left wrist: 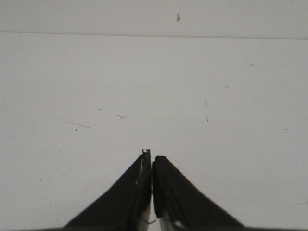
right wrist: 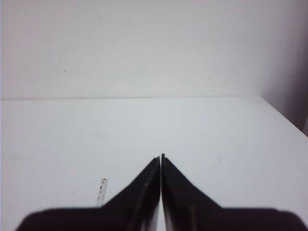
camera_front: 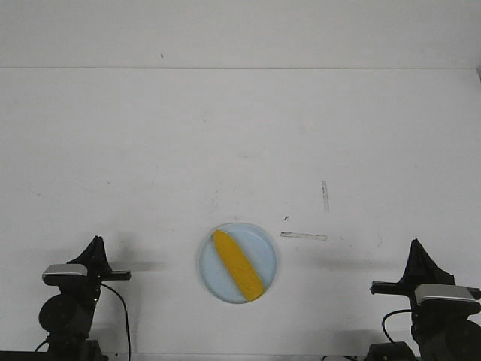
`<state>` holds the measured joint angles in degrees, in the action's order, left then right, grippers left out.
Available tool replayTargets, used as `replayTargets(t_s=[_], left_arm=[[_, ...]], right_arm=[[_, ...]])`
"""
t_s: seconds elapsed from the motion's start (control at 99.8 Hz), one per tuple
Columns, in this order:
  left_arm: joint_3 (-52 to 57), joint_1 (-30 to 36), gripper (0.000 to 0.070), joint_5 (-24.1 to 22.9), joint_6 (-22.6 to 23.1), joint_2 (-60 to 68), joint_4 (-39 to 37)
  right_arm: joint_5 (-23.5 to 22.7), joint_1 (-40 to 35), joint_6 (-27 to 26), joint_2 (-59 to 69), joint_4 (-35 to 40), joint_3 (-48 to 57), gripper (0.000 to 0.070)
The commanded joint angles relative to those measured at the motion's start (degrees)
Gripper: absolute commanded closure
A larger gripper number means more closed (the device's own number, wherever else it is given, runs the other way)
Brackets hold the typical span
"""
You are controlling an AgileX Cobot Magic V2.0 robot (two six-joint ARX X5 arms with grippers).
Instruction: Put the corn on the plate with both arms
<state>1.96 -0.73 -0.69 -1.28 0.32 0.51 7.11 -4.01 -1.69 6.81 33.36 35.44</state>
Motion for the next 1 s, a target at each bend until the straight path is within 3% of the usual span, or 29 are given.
replayTargets(t_s=[0.0, 0.622, 0.732, 0.992], left_arm=[[-1.18, 0.0, 0.0699, 0.09, -0.55, -0.13, -0.61], [-1.18, 0.0, 0.07, 0.09, -0.55, -0.13, -0.59], [-1.18, 0.0, 0.07, 0.09, -0.55, -0.13, -0.59], [-1.18, 0.0, 0.0699, 0.09, -0.55, -0.13, -0.61]], right_arm=[[-0.04, -0.04, 0.28, -0.07, -0.76, 0.35, 0.0696], [-0.26, 0.24, 0.31, -0.07, -0.9, 0.26, 0.0696], [0.33, 1.64, 0.13, 0.07, -4.83, -1.57, 0.0696], [-5.57, 6.54, 0.31, -0.13, -10.47, -11.89, 0.0696]])
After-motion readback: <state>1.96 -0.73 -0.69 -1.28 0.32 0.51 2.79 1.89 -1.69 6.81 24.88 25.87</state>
